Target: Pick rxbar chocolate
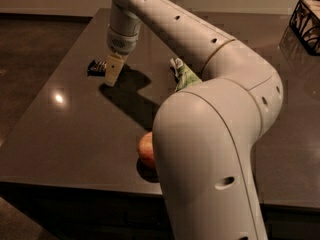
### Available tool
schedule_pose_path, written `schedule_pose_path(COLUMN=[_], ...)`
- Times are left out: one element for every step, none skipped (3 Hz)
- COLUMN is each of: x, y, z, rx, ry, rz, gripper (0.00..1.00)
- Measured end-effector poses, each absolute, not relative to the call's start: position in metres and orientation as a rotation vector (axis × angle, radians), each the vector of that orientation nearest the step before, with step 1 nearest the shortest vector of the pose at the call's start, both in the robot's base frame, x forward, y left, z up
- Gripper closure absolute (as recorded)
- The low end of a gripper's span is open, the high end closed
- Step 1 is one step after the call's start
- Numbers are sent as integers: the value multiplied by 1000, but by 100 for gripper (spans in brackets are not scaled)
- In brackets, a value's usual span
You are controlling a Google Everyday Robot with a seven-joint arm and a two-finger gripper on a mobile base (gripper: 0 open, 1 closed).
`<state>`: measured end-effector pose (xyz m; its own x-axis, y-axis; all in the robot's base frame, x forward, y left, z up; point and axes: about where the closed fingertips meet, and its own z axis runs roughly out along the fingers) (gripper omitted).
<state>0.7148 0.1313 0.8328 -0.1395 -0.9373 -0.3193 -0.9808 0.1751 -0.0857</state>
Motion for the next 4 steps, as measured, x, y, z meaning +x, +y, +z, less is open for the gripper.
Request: schedule_pose_path(x=[714,714,714,697], y=[130,130,130,111], z=[834,840,840,856], rx=[-1845,-1845,-1845,-1859], ry=[2154,2154,2154,2103], rz=[196,196,197,234], gripper=[64,87,100,100])
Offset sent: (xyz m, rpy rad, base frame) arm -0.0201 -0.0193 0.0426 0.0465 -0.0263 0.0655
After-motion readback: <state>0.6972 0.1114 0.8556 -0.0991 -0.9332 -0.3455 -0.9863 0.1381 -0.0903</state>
